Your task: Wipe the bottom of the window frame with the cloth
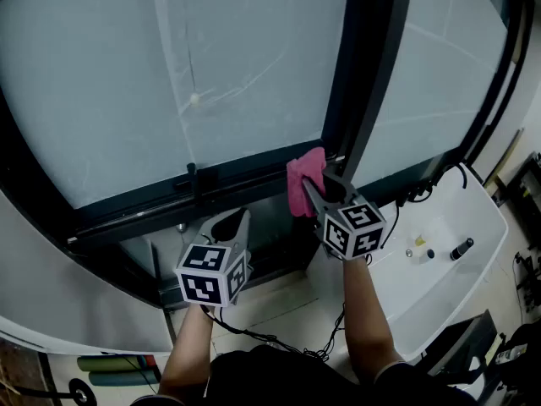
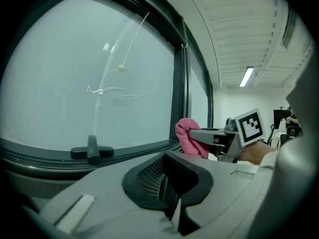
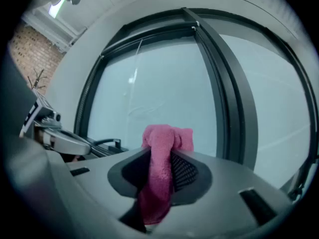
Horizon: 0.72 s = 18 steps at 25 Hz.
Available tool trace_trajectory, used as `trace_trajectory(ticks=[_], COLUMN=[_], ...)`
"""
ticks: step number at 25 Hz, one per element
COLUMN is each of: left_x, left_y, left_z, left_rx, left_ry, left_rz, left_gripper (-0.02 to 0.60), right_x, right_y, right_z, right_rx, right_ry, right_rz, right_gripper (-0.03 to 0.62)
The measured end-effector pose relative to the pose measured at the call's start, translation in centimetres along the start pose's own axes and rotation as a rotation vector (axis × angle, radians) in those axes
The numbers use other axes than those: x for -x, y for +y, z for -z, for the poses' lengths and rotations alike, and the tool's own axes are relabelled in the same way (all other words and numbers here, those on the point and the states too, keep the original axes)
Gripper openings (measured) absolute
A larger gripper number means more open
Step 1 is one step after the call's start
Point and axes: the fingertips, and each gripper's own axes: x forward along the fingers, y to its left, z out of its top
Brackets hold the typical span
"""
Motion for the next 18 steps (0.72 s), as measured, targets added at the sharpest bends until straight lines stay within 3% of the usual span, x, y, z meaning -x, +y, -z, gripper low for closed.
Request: trace_trajectory(ticks=[7,18], left_x=[-2.0,-2.6], left_y=[-1.5,0.5], left_z=[1.5,3.2], left_rx=[-0.001,0.024], left_ry=[0.041,0.092], left_rz=[0.017,-0.045], left_gripper=[0.008,0.008], right_x=[-4.2,-9.9], right_y=[-9.9,-15.3], right_z=[4.5,7.9], right_rx=[0.033,0.125], right_ry=[0.132,0.302], right_rz=[0.143,0.241], right_gripper=[0.114,0.114])
